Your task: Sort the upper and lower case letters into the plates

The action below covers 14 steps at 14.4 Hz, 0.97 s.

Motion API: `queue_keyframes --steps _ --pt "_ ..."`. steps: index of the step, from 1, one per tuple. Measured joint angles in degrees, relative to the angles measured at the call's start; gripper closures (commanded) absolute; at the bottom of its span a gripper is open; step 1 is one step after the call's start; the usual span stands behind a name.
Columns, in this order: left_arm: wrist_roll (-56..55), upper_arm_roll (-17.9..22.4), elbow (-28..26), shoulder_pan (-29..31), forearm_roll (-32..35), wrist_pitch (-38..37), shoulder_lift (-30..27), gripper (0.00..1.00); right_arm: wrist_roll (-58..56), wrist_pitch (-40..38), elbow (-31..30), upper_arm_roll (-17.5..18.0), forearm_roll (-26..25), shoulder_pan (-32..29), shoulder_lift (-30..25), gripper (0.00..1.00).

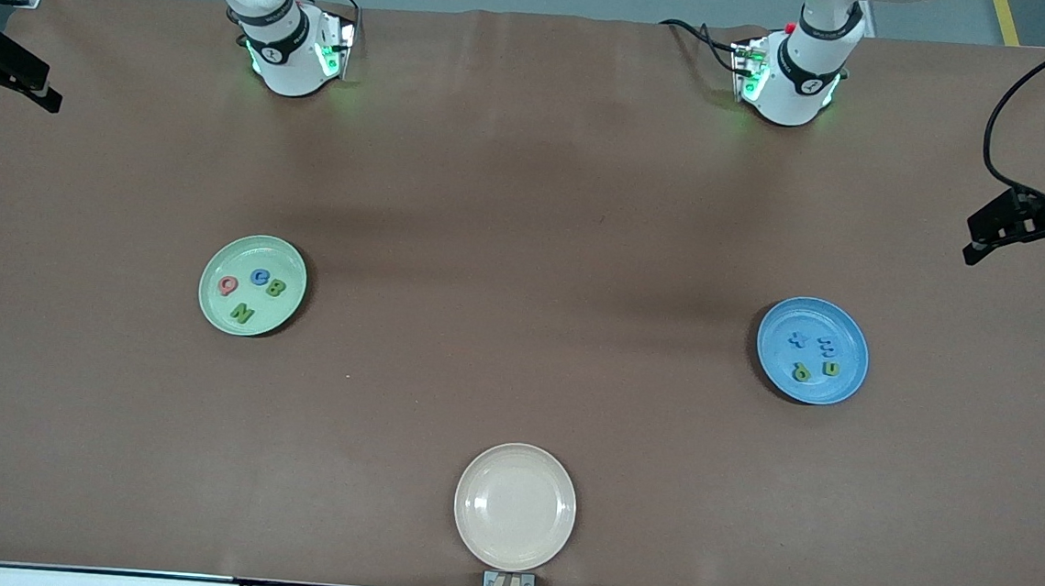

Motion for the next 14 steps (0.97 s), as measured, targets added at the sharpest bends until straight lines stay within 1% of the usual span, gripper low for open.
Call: queue_keyframes --steps 3,5,7,11,14 --pt "0.0 0.1 4.6 0.1 -0.9 -4.4 0.2 0.0 0.0 0.1 0.0 0.0 -0.6 0.0 0.0 0.0" --pt "0.0 0.1 8.5 0.0 -1.2 -8.7 1.1 0.0 0.0 0.1 0.0 -0.1 -0.7 0.0 0.0 0.0" --pt "-1.0 0.0 11.5 -0.1 -1.3 -11.3 2.4 0.0 0.0 0.2 0.0 -0.1 -0.9 0.0 0.0 0.0" --pt "-2.9 -0.9 12.1 -0.1 -1.3 -12.2 4.4 0.0 0.0 0.4 0.0 -0.2 -1.3 0.0 0.0 0.0" --pt "-3.1 -1.0 11.4 -0.1 -1.3 -12.1 5.0 0.0 0.0 0.5 0.0 -0.2 -1.3 0.0 0.0 0.0"
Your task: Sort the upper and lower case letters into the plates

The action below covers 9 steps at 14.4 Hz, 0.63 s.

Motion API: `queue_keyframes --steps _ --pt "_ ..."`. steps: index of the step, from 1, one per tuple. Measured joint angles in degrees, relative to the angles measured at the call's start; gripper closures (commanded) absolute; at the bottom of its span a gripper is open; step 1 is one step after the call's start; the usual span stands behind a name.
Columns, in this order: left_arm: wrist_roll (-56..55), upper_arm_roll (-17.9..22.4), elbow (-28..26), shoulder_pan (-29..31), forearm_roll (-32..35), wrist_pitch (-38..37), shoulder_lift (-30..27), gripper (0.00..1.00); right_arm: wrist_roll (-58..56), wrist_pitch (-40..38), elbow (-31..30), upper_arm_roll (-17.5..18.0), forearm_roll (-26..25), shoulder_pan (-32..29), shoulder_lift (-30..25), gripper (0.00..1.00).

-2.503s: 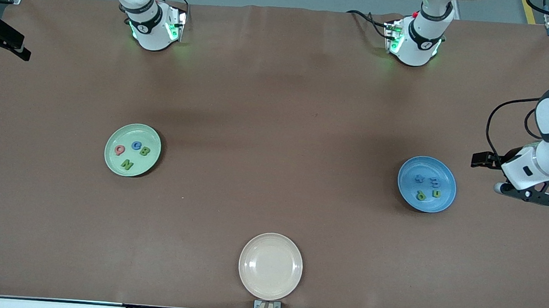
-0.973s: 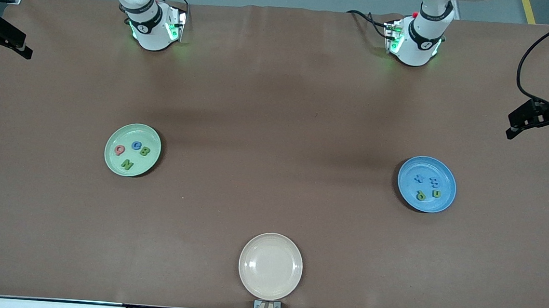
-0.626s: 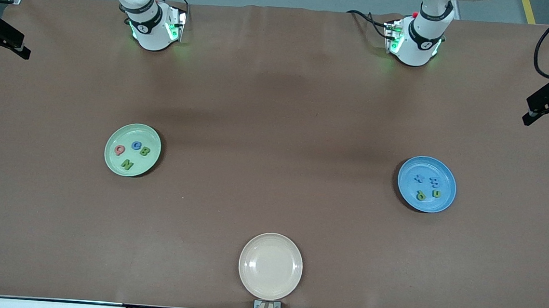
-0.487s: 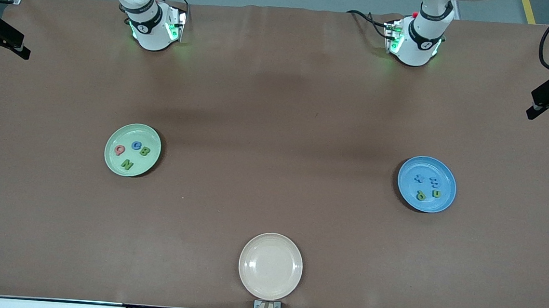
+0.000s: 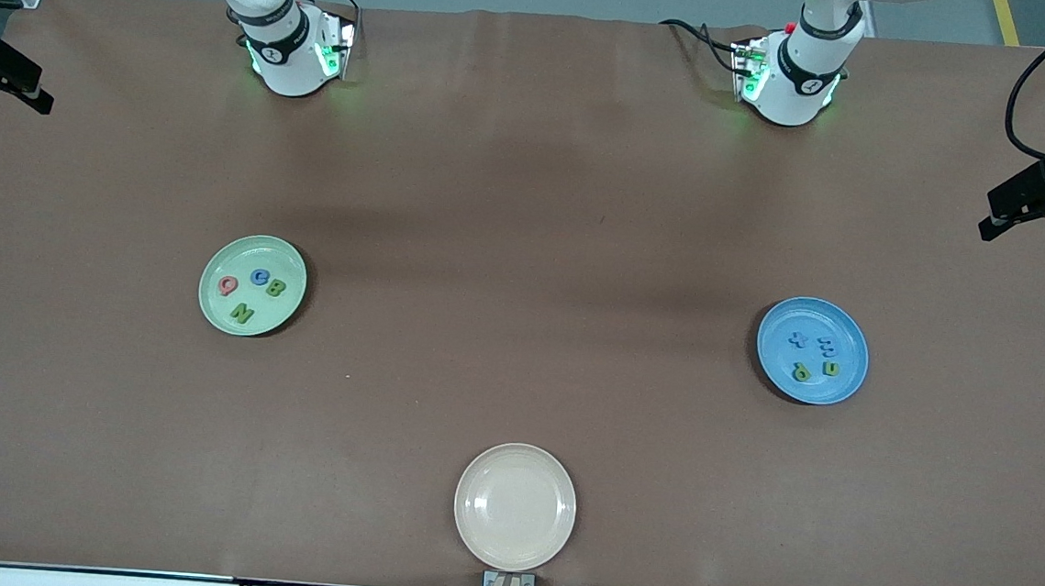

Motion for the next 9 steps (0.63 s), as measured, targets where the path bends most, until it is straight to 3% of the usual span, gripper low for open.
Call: queue_keyframes --steps 9 --pt "0.0 0.0 -1.0 0.3 0.7 1.6 -0.2 0.0 -2.1 1.1 0.0 0.0 0.3 0.0 0.0 0.0"
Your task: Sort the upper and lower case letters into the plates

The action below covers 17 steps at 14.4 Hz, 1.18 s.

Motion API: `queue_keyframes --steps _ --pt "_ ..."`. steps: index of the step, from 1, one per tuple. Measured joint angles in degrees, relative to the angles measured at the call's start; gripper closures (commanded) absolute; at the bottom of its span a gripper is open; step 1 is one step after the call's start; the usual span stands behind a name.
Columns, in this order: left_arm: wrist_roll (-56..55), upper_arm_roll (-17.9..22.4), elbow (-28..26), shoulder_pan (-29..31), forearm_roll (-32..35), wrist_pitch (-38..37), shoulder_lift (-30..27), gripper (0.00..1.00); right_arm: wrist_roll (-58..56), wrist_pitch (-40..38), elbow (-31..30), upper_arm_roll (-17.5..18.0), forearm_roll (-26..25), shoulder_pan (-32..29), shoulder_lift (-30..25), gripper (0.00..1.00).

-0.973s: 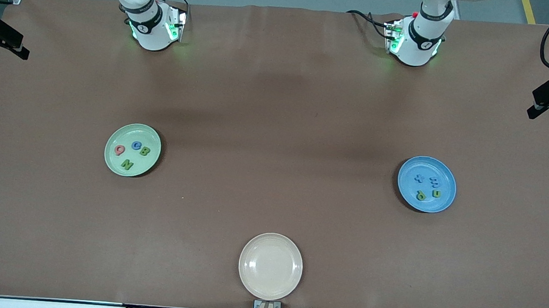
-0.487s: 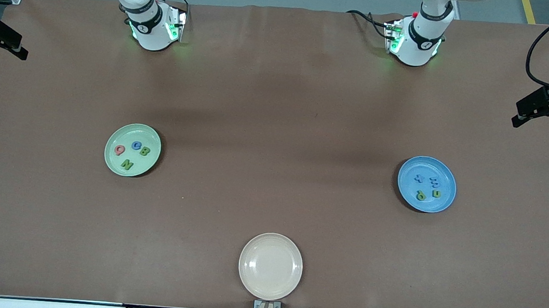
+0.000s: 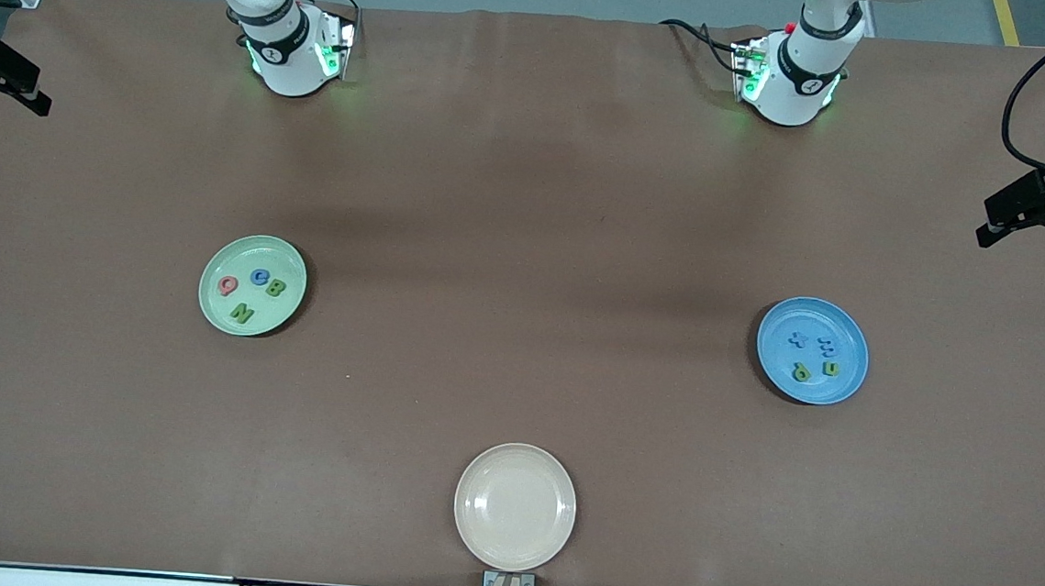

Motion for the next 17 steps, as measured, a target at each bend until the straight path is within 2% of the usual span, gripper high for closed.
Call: queue_keyframes --steps 5,17 --pt "0.0 -0.1 0.0 -0.1 0.0 0.1 -0.1 0.0 0.0 0.0 0.0 0.0 2.0 0.0 0.0 0.0" --pt "-3.6 0.0 0.0 0.1 -0.8 0.1 -0.1 0.0 0.0 -0.1 0.0 -0.1 1.5 0.0 0.0 0.0"
